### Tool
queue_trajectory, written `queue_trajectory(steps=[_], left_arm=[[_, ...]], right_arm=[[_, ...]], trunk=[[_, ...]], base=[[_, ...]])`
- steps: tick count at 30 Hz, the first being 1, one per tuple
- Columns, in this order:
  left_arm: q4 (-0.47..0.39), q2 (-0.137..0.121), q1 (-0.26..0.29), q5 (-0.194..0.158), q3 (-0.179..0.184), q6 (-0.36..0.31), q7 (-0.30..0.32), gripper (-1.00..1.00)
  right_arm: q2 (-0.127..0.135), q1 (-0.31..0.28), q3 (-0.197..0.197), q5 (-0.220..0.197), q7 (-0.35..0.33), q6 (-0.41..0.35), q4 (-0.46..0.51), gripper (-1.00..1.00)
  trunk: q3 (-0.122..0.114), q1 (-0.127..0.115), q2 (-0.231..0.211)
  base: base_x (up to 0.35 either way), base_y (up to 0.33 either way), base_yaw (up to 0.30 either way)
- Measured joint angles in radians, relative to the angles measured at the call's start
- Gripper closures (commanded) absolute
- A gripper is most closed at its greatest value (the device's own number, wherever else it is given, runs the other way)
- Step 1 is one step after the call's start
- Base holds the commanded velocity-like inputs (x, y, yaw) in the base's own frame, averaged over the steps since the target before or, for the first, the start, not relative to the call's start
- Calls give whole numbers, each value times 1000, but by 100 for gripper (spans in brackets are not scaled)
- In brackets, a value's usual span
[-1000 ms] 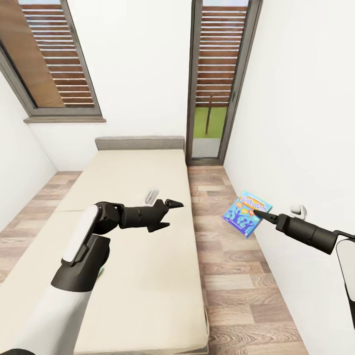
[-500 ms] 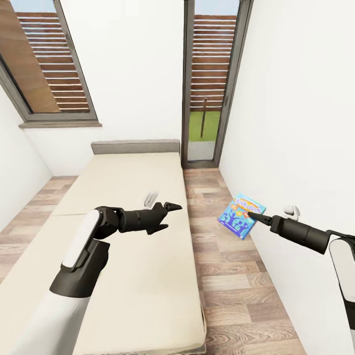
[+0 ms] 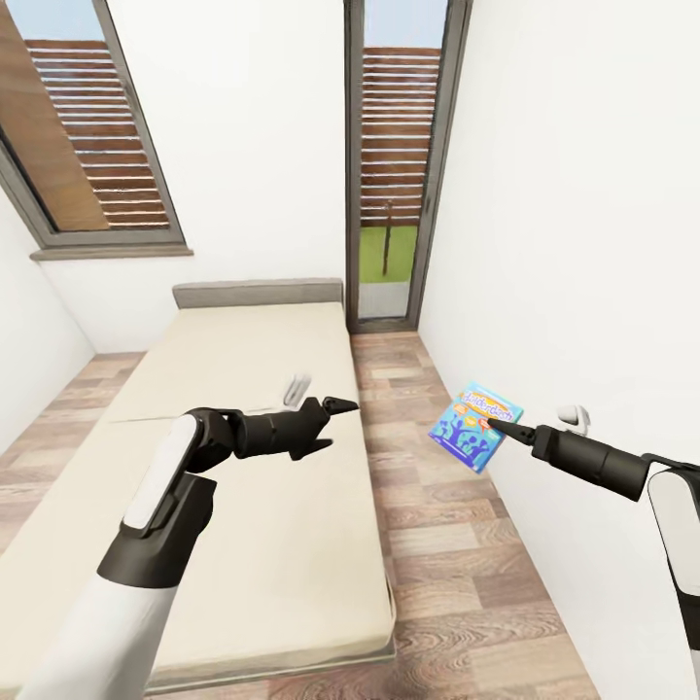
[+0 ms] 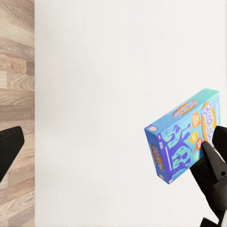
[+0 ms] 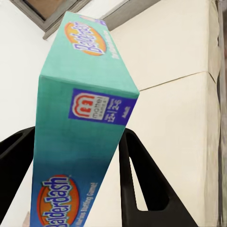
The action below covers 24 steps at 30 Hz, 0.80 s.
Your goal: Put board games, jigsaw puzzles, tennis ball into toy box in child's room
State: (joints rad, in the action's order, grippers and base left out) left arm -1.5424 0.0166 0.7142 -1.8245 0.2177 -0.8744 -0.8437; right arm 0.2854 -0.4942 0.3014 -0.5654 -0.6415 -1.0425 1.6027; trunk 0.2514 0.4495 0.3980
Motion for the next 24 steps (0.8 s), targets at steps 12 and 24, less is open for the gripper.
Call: queue_trajectory(steps=[12, 24], left_arm=[[1, 0, -5, 2, -29, 1, 6, -100], [2, 0, -13, 1, -39, 1, 7, -100]], right_arm=[[0, 0, 0, 0, 0, 0, 0, 100], [0, 0, 0, 1, 0, 0, 0, 100]], trunk=[[-19, 0, 0], [-39, 0, 0]], base=[[-41, 0, -72], [-32, 0, -67]])
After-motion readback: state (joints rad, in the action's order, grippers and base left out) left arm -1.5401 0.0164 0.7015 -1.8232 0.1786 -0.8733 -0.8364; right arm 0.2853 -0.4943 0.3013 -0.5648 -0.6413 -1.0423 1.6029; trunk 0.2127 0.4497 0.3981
